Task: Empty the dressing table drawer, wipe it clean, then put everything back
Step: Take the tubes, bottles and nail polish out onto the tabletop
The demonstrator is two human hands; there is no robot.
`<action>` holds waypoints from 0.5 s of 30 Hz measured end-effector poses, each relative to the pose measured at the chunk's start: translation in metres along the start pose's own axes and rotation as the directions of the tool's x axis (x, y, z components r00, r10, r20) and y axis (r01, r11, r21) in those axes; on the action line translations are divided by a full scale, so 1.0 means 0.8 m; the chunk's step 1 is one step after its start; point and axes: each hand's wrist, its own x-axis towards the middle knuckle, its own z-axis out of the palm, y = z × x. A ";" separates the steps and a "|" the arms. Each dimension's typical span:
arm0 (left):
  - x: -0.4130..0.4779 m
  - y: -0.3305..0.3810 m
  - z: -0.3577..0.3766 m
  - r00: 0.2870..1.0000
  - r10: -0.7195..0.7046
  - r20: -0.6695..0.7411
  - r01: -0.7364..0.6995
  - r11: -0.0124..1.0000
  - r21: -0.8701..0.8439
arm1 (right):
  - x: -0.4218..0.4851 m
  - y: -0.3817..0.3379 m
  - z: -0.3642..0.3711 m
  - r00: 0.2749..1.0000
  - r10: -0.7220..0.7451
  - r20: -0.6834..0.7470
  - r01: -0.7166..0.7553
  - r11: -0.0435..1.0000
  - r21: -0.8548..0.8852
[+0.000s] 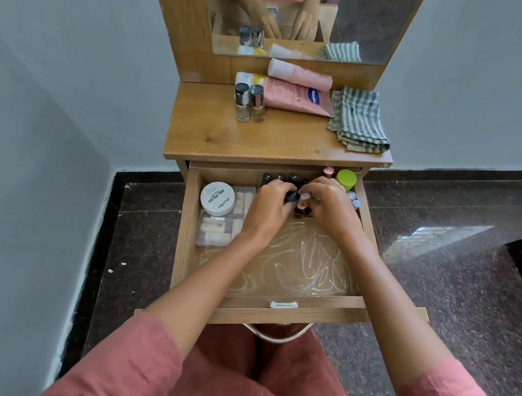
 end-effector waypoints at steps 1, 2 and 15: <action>0.000 0.003 -0.005 1.000 0.006 -0.008 -0.006 1.000 -0.012 | 0.000 -0.002 -0.005 1.000 0.005 -0.016 -0.004 1.000 0.023; 0.000 0.006 -0.011 1.000 0.012 -0.016 -0.012 1.000 -0.024 | 0.000 -0.006 -0.012 0.999 0.003 -0.033 -0.002 0.999 0.042; 0.060 0.062 -0.118 0.978 0.141 -0.157 -0.146 0.989 -0.022 | 0.068 -0.061 -0.093 0.965 -0.105 -0.239 0.137 0.983 0.119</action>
